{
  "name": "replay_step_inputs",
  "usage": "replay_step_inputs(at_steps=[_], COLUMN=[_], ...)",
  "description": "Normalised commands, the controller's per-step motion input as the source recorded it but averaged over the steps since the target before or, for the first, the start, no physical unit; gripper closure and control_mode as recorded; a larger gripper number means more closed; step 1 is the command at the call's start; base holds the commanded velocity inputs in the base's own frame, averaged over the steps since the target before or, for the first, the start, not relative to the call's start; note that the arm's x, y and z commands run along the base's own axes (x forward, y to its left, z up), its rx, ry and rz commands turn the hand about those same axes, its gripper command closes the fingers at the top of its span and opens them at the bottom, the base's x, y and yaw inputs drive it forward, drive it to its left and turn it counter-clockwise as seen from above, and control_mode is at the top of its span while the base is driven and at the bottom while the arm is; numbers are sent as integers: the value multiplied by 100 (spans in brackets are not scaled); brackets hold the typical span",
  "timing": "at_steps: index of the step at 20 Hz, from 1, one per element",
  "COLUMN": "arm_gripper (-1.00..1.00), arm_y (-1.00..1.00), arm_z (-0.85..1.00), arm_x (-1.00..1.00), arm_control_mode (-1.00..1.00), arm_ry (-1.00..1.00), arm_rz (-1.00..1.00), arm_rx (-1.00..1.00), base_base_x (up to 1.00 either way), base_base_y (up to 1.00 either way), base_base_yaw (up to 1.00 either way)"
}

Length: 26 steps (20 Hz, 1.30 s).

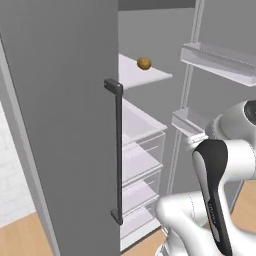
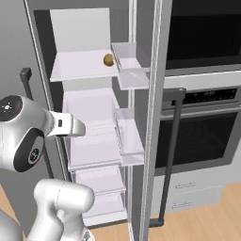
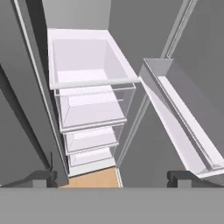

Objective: Place one potato and one chicken drumstick in each tupperware on the nearby counter, to pack two identical lunches.

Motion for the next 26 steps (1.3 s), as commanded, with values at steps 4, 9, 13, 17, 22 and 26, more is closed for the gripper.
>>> replay_step_inputs(at_steps=[4, 9, 13, 17, 22, 26], arm_gripper=[-100, -100, -100, -100, -100, -100], arm_y=[0, 0, -1, 0, 12, 16], arm_z=[0, 0, 0, 14, 39, 46], arm_x=[0, 0, 6, 30, 41, 52], arm_control_mode=[100, 100, -100, -100, -100, -100], arm_ry=[0, 0, 0, -3, -12, -11], arm_rz=[0, 0, 0, 0, 0, 0], arm_rx=[0, 0, 0, 0, 1, 11], base_base_x=[50, 44, 20, 0, 0, 0], base_base_y=[0, 0, -3, 0, 0, 0], base_base_yaw=[-18, -14, -7, 0, 0, 0])
